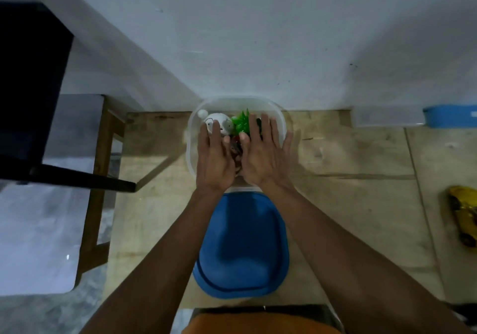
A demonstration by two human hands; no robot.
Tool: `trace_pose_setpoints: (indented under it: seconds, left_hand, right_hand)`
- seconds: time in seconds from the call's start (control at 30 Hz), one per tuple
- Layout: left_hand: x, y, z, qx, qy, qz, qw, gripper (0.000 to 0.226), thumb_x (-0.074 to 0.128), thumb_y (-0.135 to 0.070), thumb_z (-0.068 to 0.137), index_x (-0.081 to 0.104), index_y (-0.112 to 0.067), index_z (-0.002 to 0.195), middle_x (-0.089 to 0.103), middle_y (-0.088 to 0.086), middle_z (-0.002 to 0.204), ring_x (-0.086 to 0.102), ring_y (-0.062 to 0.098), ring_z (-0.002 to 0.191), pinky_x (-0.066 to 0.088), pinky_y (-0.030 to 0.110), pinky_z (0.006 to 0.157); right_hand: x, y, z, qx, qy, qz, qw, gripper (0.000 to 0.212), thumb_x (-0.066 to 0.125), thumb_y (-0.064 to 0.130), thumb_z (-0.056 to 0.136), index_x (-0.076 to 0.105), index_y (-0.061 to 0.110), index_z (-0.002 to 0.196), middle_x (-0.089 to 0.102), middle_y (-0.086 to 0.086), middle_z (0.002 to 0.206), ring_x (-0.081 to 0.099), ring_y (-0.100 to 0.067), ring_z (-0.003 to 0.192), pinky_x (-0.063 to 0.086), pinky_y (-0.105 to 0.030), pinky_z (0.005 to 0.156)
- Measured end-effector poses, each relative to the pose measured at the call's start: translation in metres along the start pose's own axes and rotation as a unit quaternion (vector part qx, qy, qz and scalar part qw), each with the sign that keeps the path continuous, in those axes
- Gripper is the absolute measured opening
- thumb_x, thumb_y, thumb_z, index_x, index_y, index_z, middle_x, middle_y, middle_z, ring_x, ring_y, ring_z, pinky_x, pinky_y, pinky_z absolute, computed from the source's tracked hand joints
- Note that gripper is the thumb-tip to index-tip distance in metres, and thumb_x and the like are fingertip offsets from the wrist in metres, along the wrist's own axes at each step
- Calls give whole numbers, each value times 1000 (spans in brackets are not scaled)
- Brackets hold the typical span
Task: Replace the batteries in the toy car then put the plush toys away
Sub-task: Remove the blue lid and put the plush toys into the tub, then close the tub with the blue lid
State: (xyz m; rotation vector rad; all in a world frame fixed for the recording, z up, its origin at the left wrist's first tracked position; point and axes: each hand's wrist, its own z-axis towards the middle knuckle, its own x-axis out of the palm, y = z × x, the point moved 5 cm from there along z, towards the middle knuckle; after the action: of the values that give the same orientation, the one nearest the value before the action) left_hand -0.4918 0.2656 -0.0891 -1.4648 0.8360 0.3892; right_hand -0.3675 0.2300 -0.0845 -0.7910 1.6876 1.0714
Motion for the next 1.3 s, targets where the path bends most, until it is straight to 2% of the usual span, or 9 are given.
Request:
trace_pose_setpoints:
  seconds: [0.17, 0.3, 0.5, 0.63, 0.73, 0.83, 0.97, 1.17, 1.3]
  left_hand:
    - [-32, -11, -52, 61, -130, 9, 990, 46, 42, -27, 107, 41, -6, 148, 38, 25, 152, 37, 38, 141, 37, 47, 114]
    - [-37, 11, -112, 12, -173, 60, 983, 46, 49, -30, 105, 45, -8, 145, 42, 24, 146, 40, 41, 134, 37, 50, 106]
    - [-3, 70, -213, -237, 17, 90, 967, 66, 42, -51, 102, 24, -17, 155, 31, 16, 155, 25, 40, 141, 31, 61, 108]
    - [8, 79, -244, -211, 66, 73, 973, 74, 44, -49, 102, 14, -14, 159, 29, 17, 158, 26, 42, 143, 30, 60, 110]
    - [8, 85, -247, -208, 76, 45, 974, 72, 46, -46, 101, 17, -12, 158, 39, 22, 152, 34, 47, 138, 29, 56, 111]
    - [-1, 91, -249, -269, 58, -4, 961, 79, 54, -48, 98, 19, -9, 157, 47, 25, 145, 40, 48, 133, 37, 57, 110]
    - [-22, 81, -266, -293, 20, -38, 955, 97, 74, -53, 84, 26, -10, 156, 42, 22, 143, 42, 44, 132, 44, 54, 107]
    - [-53, 45, -263, -222, -39, -53, 973, 88, 80, -41, 83, 36, -10, 153, 33, 18, 140, 38, 36, 130, 39, 42, 108]
    - [-66, 27, -222, -151, -59, -56, 985, 85, 75, -44, 85, 37, -9, 152, 38, 14, 146, 42, 33, 132, 42, 44, 108]
  right_hand:
    - [-26, -13, -54, -5, -125, 105, 986, 50, 31, 39, 107, 32, 22, 153, 36, -8, 157, 33, -26, 144, 26, -52, 116]
    - [-17, -44, -114, 34, -181, 178, 967, 46, 47, 30, 102, 41, 18, 147, 47, -12, 144, 42, -29, 131, 33, -43, 109]
    - [41, -89, -198, 166, 22, 227, 959, 51, 45, 28, 103, 31, 19, 152, 41, -14, 147, 35, -34, 135, 33, -47, 110]
    - [56, -87, -230, 131, 95, 254, 954, 52, 40, 24, 106, 27, 17, 155, 36, -8, 156, 27, -28, 143, 22, -39, 118]
    - [60, -86, -240, 178, 121, 310, 926, 54, 42, 26, 105, 23, 20, 156, 28, -6, 160, 23, -30, 146, 25, -43, 120]
    - [58, -87, -245, 185, 100, 321, 923, 61, 52, 23, 102, 25, 17, 156, 32, -10, 156, 32, -30, 143, 34, -43, 116]
    - [46, -85, -263, 183, 41, 343, 920, 61, 60, 19, 97, 33, 16, 152, 42, -9, 143, 45, -27, 129, 40, -30, 100]
    - [19, -66, -272, 182, -64, 369, 909, 63, 66, 30, 93, 40, 16, 148, 45, -5, 132, 49, -23, 120, 46, -40, 105]
    - [-9, -56, -241, 174, -122, 364, 907, 64, 67, 28, 93, 39, 11, 149, 43, -7, 136, 47, -22, 124, 39, -26, 100]
